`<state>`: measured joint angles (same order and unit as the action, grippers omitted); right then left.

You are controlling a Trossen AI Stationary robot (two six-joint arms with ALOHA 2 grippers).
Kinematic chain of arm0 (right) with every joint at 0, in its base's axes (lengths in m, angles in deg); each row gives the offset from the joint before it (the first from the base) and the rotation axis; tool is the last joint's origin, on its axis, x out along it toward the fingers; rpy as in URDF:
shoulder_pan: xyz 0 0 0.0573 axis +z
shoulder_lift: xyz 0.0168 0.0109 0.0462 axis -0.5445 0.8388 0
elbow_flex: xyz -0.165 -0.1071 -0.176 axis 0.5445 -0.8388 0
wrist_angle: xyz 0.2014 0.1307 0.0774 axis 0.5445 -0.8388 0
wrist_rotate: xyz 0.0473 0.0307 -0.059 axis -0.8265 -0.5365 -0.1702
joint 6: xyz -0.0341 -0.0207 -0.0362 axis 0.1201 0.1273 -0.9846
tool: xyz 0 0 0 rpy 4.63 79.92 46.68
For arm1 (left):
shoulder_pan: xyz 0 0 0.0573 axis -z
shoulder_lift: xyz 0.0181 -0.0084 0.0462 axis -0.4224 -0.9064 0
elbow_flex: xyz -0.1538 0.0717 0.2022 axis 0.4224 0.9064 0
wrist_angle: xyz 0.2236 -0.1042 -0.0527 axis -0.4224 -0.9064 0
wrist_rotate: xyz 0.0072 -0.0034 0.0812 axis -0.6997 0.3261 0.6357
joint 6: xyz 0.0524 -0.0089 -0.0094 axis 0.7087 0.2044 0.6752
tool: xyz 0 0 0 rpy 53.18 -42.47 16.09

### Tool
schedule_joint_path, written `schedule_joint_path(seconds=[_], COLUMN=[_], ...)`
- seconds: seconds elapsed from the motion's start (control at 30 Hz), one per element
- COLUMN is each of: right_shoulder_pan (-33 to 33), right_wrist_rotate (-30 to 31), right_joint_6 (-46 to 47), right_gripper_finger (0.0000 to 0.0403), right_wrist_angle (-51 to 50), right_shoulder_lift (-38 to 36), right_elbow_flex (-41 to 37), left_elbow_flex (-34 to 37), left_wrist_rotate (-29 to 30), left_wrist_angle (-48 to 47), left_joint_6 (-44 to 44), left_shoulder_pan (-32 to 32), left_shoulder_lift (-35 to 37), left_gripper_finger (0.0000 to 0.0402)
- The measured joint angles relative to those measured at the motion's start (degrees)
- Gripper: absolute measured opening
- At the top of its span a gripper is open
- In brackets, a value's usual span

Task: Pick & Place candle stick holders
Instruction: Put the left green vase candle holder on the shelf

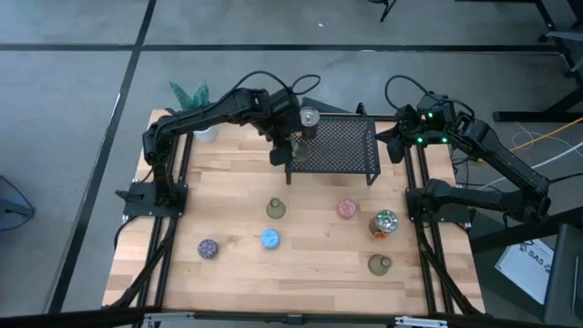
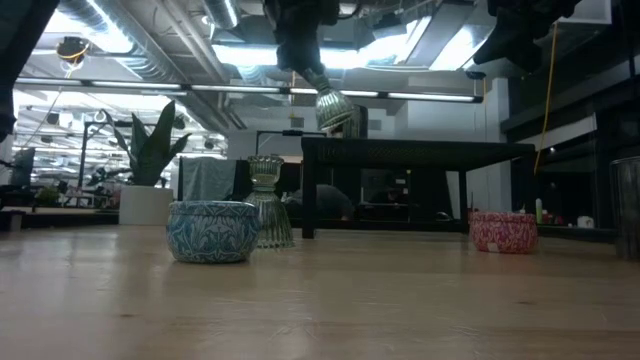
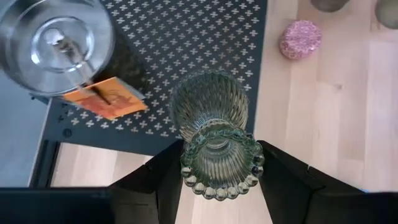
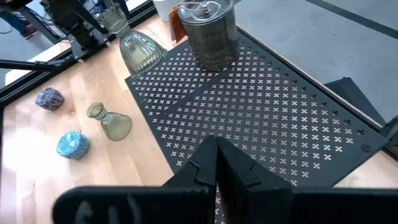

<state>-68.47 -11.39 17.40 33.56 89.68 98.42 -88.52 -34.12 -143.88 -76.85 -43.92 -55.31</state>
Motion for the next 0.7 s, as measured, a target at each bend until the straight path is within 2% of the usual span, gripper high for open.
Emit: schedule_joint_path(seconds=[0.13, 0.7], right_shoulder_pan=[0.0, 0.0], right_wrist_rotate=[1.7, 1.7], right_joint_6=[0.0, 0.0], right_gripper_finger=[0.0007, 0.0007], right_wrist_angle=[0.0, 0.0], right_shoulder_lift=[0.0, 0.0], right_elbow_flex=[0.0, 0.0], left_elbow_flex=[0.0, 0.0], left_wrist_rotate=[0.0, -0.5], left_wrist_angle=[-0.2, -0.4], left_joint_6=[0.0, -0.5], left_shoulder_pan=[0.0, 0.0], left_shoulder_lift=[-1.0, -1.6], left_gripper_finger=[0.0175, 0.0183])
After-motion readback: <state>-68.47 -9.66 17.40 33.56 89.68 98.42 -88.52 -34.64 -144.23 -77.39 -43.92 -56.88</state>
